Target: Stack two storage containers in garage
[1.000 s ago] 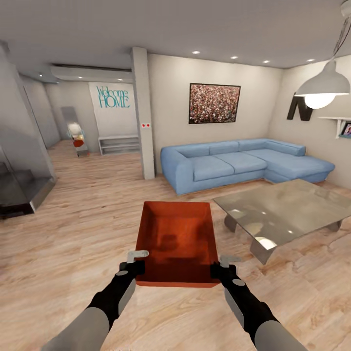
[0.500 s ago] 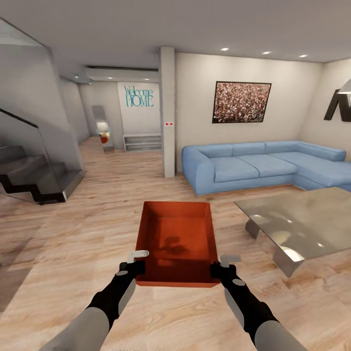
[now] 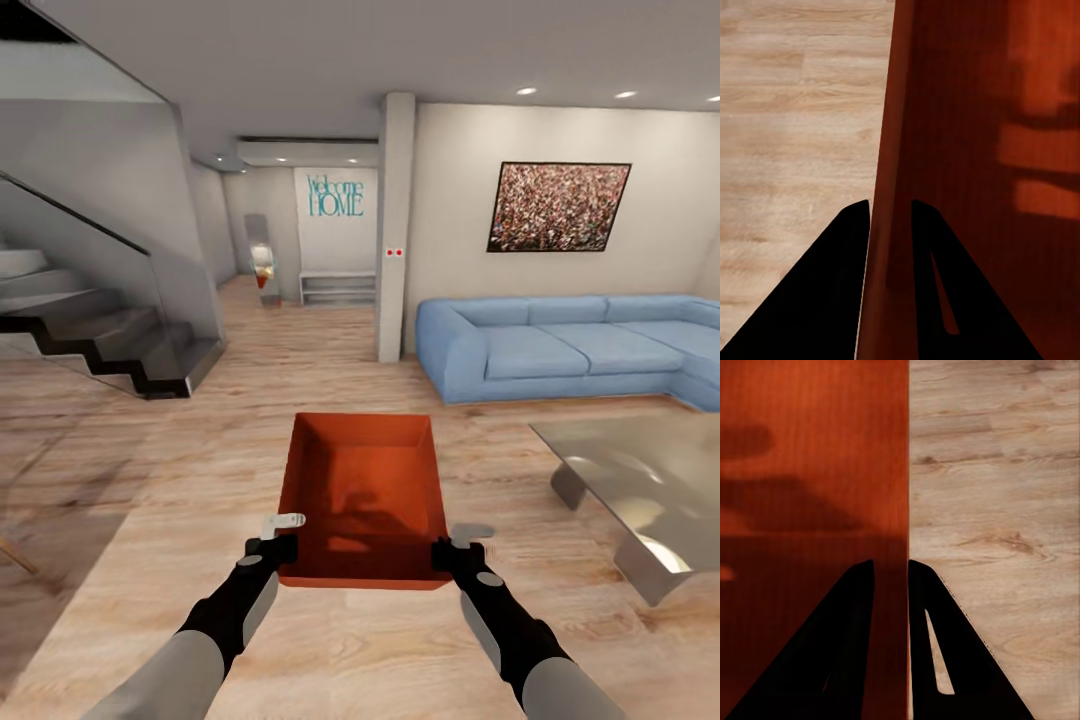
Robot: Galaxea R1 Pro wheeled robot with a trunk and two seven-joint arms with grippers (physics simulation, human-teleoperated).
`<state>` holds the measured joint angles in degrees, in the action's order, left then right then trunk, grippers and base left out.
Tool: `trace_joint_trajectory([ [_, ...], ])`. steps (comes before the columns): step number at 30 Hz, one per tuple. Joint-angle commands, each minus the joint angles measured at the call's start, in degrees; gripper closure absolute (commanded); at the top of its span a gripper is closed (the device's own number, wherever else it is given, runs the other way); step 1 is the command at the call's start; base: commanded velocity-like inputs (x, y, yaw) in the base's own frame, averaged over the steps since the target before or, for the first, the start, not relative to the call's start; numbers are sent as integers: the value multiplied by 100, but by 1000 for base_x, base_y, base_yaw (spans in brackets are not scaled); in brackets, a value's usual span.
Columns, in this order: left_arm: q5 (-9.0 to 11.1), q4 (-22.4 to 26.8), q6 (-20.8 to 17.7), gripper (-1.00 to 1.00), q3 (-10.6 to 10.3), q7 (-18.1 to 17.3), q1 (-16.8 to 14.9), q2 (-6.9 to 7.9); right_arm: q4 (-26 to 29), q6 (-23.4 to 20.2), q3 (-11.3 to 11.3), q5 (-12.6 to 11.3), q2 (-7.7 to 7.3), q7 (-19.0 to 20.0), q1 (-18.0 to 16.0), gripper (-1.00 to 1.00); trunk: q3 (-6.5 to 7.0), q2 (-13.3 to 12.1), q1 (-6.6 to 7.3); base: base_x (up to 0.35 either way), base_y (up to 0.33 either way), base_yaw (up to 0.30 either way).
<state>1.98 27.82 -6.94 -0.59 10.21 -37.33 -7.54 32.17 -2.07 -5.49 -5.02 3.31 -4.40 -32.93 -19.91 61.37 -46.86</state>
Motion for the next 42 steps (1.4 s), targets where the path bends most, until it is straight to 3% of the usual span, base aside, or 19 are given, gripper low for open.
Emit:
trace_joint_trajectory([
  [1, -44, 13, -43, 100, 156, 525, -3, -2, 26, -21, 49, 10, -5, -70, -3, 100, -9, 5, 0, 0, 0, 300],
  [25, 22, -9, -44, 100, 154, 519, -3, -3, 26, -21, 45, 8, 2, -72, -3, 100, -66, 5, 0, 26, 0, 295],
  [42, 62, -22, -44, 100, 147, 501, -3, -2, 26, -30, 40, 10, -5, -70, -3, 100, -71, 5, 0, 307, 0, 27],
])
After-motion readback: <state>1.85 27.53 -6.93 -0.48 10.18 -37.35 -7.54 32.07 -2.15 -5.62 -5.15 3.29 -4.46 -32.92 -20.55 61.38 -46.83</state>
